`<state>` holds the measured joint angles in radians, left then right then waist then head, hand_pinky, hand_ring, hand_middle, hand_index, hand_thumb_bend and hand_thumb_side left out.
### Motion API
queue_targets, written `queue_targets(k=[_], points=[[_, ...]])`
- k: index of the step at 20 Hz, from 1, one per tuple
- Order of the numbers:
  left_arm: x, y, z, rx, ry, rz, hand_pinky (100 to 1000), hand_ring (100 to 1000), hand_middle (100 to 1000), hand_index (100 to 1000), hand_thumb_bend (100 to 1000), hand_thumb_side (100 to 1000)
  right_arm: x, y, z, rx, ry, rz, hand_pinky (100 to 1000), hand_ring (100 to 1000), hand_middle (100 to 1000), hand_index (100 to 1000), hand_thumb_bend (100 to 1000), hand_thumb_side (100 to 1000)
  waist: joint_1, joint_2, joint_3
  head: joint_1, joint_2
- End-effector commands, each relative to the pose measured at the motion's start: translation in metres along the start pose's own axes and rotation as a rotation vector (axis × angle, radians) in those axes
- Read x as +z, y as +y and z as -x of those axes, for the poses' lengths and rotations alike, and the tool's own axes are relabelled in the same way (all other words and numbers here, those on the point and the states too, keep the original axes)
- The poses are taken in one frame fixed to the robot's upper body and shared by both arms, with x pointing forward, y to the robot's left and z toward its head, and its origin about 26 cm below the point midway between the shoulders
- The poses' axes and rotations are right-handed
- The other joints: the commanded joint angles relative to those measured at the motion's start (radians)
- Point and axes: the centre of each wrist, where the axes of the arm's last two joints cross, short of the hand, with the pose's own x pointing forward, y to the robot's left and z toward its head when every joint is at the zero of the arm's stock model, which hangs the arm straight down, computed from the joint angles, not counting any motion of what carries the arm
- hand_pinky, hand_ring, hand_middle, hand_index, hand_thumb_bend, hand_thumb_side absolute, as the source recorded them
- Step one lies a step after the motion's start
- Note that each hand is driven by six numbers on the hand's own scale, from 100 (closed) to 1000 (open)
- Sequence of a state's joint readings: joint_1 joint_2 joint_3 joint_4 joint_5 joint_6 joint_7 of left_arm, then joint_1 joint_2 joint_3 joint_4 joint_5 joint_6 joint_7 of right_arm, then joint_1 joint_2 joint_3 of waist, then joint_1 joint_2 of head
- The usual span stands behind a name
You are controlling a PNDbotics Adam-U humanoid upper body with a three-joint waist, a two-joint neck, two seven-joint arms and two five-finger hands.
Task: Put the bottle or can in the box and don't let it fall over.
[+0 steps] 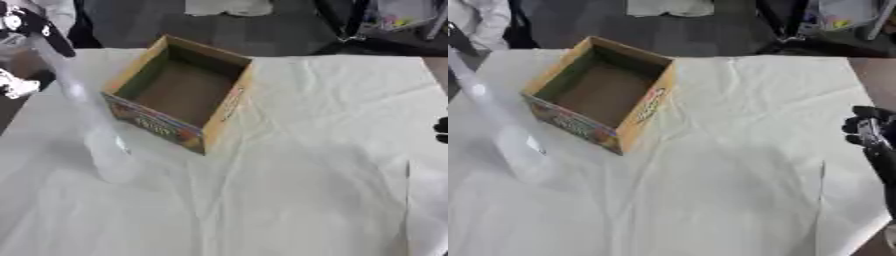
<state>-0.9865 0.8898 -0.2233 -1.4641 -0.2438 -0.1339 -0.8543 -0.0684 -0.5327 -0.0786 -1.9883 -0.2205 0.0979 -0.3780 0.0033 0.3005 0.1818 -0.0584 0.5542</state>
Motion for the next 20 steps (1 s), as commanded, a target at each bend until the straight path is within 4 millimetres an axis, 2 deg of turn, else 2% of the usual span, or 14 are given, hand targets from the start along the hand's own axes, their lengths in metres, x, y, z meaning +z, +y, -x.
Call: queue_targets(k=[1,12,20], points=[[0.0157,0.0168,-0.0027,-0.029,0.018,-0.030,871,843,745,817,100,182,-0.0015,-0.0016,-0.0048,0.012,-0.018,-0.007,731,701,603,730,100,637,0.002,-0.019,0.003,-0.002,-0.004],[0.0151,0.0162,-0.0012,-0.031,0.033,-0.025,862,832,714,786,100,100,-0.0010,-0.0002,-0.0044,0.004,-0.017,-0.012,731,701,604,730,100,641,0.003,-0.019,0.002,-0.001,-0.008],[0.0136,0.0148,-0.0006,-0.031,0.033,-0.009,850,789,649,736,100,100,-0.0011,-0.0006,-0.0044,0.004,-0.017,-0.009,732,702,605,731,100,643,0.004,-0.018,0.002,-0.002,-0.008]])
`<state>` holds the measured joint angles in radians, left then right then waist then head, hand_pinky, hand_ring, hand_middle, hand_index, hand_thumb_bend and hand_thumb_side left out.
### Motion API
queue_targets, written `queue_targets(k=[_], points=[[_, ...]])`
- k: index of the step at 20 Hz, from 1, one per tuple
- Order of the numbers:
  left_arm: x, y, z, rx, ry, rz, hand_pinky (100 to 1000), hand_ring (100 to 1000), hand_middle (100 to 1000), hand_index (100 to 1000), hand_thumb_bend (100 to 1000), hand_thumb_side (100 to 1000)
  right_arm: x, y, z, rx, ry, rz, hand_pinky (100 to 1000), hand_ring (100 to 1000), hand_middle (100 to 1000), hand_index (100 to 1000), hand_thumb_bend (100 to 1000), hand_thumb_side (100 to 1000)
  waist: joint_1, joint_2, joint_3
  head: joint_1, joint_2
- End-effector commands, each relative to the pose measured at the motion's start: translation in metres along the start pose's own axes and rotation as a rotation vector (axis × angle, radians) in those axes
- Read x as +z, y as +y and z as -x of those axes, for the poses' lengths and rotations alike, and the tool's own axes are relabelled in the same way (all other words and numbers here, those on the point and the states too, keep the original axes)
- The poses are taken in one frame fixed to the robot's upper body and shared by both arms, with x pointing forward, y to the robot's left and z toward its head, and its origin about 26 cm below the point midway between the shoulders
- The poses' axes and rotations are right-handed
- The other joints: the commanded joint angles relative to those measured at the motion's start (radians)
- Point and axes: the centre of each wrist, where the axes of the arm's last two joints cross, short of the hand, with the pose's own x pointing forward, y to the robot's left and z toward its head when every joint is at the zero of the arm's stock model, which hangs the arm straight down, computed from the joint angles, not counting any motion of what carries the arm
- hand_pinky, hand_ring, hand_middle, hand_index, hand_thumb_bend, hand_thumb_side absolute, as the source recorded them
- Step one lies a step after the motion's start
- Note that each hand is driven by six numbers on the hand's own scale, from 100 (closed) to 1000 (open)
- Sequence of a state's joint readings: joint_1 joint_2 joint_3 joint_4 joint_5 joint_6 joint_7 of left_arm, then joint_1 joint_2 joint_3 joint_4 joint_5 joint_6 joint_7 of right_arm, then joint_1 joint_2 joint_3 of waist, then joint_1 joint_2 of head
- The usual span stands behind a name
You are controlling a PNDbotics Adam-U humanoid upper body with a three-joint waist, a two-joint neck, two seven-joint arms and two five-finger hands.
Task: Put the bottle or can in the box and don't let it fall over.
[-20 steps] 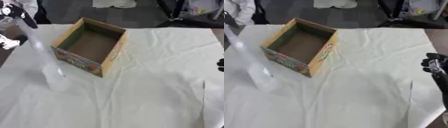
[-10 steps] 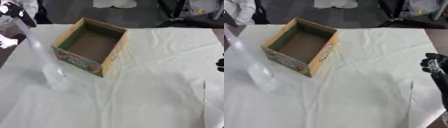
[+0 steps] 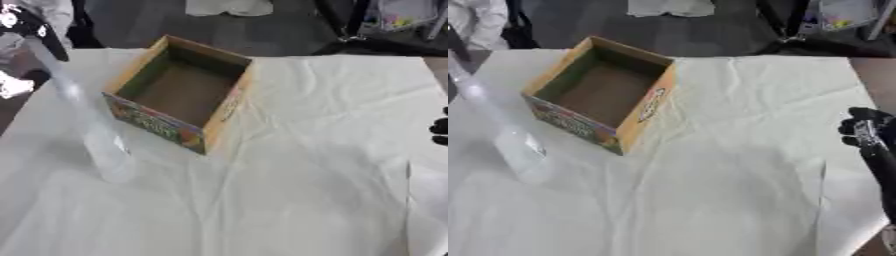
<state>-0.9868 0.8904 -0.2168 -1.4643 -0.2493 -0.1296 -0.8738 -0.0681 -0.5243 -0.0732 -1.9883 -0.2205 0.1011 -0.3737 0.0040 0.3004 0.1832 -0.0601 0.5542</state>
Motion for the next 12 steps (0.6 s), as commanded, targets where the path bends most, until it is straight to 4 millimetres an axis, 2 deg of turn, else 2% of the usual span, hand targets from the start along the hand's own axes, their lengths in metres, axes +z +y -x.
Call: queue_targets(k=[1,5,6,7,12], points=[[0.0122,0.0135,-0.0011,-0.031,0.025,-0.023,847,784,642,731,100,100,-0.0023,-0.0029,-0.0055,0.011,-0.024,-0.003,732,702,605,731,100,644,0.003,-0.018,0.001,-0.001,-0.008],[0.0116,0.0133,-0.0012,-0.031,0.025,-0.027,839,766,621,714,100,100,-0.0025,-0.0027,-0.0057,0.008,-0.026,-0.005,733,702,605,731,100,645,0.002,-0.019,0.001,0.000,-0.010],[0.0115,0.0131,-0.0011,-0.032,0.026,-0.029,831,748,615,708,100,100,-0.0023,-0.0027,-0.0056,0.008,-0.025,-0.004,733,702,605,731,100,645,0.001,-0.019,0.000,0.000,-0.009],[0.0113,0.0129,-0.0010,-0.032,0.027,-0.030,808,689,601,698,100,100,-0.0022,-0.0028,-0.0054,0.007,-0.025,-0.003,733,702,605,731,100,646,0.001,-0.019,0.000,0.000,-0.009],[0.0107,0.0134,-0.0018,-0.030,0.018,-0.048,811,678,594,688,100,100,-0.0020,-0.0025,-0.0053,0.005,-0.022,-0.004,734,702,605,731,100,649,0.001,-0.019,0.001,0.001,-0.009]])
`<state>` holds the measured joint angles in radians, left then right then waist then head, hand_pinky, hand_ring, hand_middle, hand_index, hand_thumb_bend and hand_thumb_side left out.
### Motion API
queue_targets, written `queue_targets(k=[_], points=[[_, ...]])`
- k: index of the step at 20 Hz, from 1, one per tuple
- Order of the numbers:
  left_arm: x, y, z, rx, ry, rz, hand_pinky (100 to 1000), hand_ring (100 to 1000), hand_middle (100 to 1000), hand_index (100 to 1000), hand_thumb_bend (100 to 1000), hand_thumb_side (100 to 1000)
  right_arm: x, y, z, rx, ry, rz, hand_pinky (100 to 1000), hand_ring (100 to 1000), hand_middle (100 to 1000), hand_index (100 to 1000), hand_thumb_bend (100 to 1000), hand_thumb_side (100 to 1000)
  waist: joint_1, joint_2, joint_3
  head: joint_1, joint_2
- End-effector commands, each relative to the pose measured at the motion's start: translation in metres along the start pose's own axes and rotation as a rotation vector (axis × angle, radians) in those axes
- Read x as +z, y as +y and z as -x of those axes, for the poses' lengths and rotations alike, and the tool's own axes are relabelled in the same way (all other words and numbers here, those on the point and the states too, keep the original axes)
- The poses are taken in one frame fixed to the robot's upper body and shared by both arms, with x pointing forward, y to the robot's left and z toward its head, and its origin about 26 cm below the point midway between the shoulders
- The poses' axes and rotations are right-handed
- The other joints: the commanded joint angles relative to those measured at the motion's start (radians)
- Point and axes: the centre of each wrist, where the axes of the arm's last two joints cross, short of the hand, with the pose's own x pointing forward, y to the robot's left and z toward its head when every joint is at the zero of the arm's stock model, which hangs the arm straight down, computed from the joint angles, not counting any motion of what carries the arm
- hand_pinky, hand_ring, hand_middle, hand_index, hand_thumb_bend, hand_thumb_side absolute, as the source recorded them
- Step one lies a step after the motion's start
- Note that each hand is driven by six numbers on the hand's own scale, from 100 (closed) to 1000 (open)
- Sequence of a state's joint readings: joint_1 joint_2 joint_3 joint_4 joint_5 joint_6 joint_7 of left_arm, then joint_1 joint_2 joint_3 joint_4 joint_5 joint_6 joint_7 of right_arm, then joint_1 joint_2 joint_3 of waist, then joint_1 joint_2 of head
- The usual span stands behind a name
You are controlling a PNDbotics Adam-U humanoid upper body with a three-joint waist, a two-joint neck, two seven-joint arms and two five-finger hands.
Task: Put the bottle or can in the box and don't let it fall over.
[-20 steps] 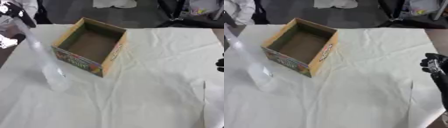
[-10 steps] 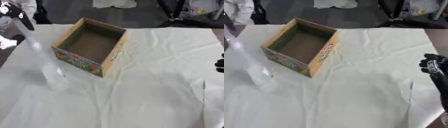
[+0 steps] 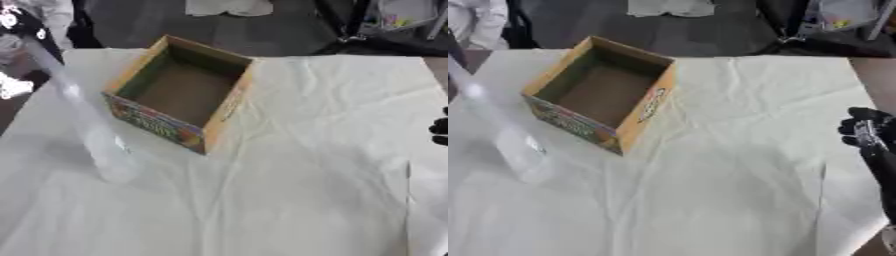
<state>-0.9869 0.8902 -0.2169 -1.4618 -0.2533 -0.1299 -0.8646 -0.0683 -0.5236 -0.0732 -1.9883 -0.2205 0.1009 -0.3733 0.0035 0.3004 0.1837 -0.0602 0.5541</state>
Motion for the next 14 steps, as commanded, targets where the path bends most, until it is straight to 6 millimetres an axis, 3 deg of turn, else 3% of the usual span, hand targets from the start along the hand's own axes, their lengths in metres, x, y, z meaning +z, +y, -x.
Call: queue_targets(k=[1,14], points=[[0.0107,0.0139,-0.0024,-0.029,0.013,-0.044,810,676,592,686,100,100,-0.0020,-0.0025,-0.0053,0.006,-0.021,-0.004,734,702,605,731,100,651,0.001,-0.019,0.001,0.001,-0.009],[0.0100,0.0149,-0.0043,-0.028,0.003,-0.070,796,635,527,616,100,100,-0.0019,-0.0022,-0.0051,0.006,-0.021,-0.004,735,703,606,732,100,658,0.002,-0.014,0.003,0.000,-0.006]])
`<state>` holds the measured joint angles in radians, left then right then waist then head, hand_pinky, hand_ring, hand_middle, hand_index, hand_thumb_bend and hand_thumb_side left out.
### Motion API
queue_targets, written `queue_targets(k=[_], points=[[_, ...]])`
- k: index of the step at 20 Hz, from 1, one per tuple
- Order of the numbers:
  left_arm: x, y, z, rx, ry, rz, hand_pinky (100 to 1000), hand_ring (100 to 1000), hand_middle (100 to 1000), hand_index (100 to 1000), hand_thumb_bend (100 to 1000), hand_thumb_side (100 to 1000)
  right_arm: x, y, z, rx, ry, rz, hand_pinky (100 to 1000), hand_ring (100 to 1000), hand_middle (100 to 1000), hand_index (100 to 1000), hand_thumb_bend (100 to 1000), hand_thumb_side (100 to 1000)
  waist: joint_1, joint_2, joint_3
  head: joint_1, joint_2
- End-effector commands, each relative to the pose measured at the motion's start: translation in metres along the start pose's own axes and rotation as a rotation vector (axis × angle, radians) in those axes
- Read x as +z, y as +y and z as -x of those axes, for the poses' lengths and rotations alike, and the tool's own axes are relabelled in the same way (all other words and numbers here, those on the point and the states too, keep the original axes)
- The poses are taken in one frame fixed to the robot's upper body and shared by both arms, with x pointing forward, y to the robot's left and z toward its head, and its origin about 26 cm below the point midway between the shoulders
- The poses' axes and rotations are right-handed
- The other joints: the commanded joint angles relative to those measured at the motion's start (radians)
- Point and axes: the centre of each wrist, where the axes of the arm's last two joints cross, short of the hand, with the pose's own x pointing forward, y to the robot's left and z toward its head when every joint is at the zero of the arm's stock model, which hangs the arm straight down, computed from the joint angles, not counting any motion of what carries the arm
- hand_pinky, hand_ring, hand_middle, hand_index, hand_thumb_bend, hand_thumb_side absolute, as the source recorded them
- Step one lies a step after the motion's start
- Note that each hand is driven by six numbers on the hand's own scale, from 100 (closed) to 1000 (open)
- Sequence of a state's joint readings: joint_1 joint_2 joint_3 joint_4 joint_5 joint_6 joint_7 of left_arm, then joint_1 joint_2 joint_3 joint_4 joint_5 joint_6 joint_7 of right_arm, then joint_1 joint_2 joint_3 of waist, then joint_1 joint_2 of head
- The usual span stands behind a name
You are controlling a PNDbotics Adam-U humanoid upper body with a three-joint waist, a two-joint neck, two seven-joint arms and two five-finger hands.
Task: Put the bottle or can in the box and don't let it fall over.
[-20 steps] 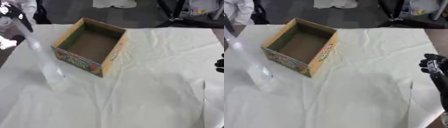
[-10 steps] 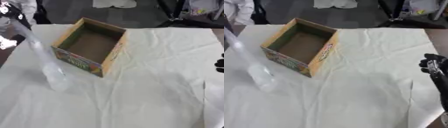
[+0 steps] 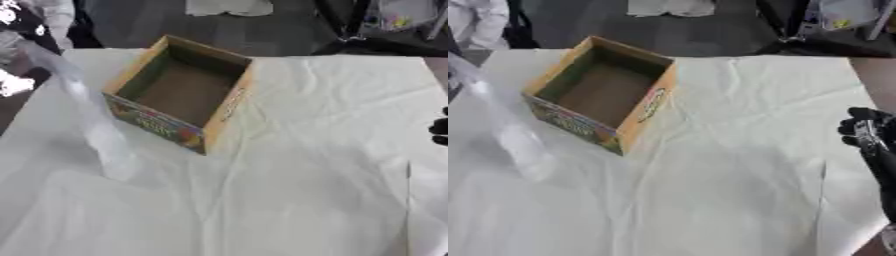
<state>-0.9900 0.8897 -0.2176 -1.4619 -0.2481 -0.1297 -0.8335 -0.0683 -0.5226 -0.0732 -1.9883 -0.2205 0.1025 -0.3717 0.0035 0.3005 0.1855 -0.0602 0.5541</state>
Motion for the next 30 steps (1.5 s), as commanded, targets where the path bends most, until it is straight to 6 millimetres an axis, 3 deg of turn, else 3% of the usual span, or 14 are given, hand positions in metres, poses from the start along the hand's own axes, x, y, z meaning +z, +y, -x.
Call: queue_targets(k=[1,10,30], points=[[0.0097,0.0144,-0.0039,-0.030,0.007,-0.037,793,629,523,612,100,100,-0.0019,-0.0023,-0.0052,0.006,-0.023,-0.003,735,703,606,732,100,658,0.002,-0.014,0.002,-0.001,-0.006],[0.0084,0.0143,-0.0047,-0.025,-0.004,-0.042,746,546,459,550,100,100,-0.0018,-0.0022,-0.0050,0.005,-0.021,-0.002,736,703,606,733,100,661,0.000,-0.014,0.002,-0.001,-0.008],[0.0050,0.0134,-0.0062,-0.017,-0.026,-0.059,648,369,422,505,100,100,-0.0007,-0.0007,-0.0039,-0.001,-0.011,-0.001,739,704,607,733,100,675,-0.001,-0.009,0.000,-0.005,-0.009]])
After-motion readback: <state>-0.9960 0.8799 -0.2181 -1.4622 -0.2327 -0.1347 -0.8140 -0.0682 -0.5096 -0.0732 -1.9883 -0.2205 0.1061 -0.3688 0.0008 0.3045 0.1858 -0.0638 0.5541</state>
